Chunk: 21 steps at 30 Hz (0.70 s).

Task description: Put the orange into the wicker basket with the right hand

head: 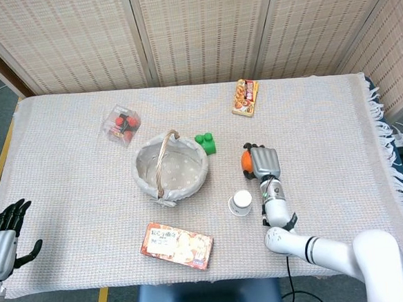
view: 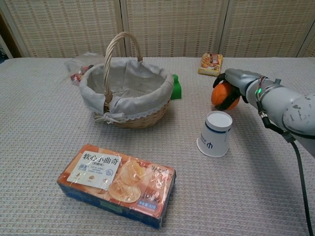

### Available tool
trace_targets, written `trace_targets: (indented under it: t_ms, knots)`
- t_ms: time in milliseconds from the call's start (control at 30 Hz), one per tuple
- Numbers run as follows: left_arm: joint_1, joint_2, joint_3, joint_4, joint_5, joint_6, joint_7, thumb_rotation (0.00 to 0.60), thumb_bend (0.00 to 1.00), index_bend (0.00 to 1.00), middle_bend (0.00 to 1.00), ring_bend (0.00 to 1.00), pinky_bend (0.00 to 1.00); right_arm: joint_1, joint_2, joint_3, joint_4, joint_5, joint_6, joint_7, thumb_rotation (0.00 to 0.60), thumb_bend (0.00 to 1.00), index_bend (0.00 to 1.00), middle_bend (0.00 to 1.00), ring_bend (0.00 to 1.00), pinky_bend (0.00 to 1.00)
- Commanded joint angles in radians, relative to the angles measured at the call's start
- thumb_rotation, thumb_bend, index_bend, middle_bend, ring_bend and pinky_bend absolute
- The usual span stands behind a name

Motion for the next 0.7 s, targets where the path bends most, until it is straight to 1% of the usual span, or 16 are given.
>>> trace_targets:
  t_ms: [33, 167, 333, 467, 633, 667, 700]
  knots:
    - [0.000, -0.001, 0.001, 0.000, 0.002, 0.001, 0.000, 0.600, 0.34, 0.00, 0.00, 0.00, 0.10, -0.017, 0.037, 0.060, -0.094, -0.081, 0.045, 0.105, 0.600, 0.34, 0.28, 0.69, 0.67, 0.80]
    - [-0.001, -0.002, 0.002, -0.002, 0.004, -0.001, 0.003, 0.600, 0.34, 0.00, 0.00, 0.00, 0.10, -0.037, 0.090, 0.101, -0.247, -0.183, 0.088, 0.193, 0.600, 0.34, 0.30, 0.69, 0.67, 0.80]
    - [-0.004, -0.007, 0.001, -0.003, 0.008, 0.000, 0.007, 0.600, 0.34, 0.00, 0.00, 0.00, 0.10, -0.007, 0.090, 0.129, -0.367, -0.239, 0.105, 0.197, 0.600, 0.34, 0.33, 0.69, 0.65, 0.80]
    - [-0.004, -0.007, 0.001, -0.003, 0.008, 0.000, 0.004, 0.600, 0.34, 0.00, 0.00, 0.00, 0.10, 0.036, 0.054, 0.140, -0.383, -0.243, 0.115, 0.159, 0.600, 0.34, 0.34, 0.69, 0.64, 0.79]
    - [-0.002, -0.004, 0.001, -0.002, 0.007, 0.004, -0.008, 0.600, 0.34, 0.00, 0.00, 0.00, 0.10, 0.078, -0.002, 0.148, -0.345, -0.243, 0.125, 0.138, 0.600, 0.34, 0.36, 0.69, 0.60, 0.76]
    - [0.000, -0.003, 0.001, -0.002, 0.008, 0.005, -0.011, 0.600, 0.34, 0.00, 0.00, 0.00, 0.10, 0.085, -0.011, 0.146, -0.334, -0.242, 0.119, 0.138, 0.600, 0.34, 0.41, 0.68, 0.58, 0.75]
    - [0.000, -0.002, 0.001, -0.001, 0.008, 0.006, -0.013, 0.600, 0.34, 0.00, 0.00, 0.00, 0.10, 0.089, -0.014, 0.144, -0.327, -0.240, 0.109, 0.138, 0.600, 0.34, 0.52, 0.64, 0.53, 0.73]
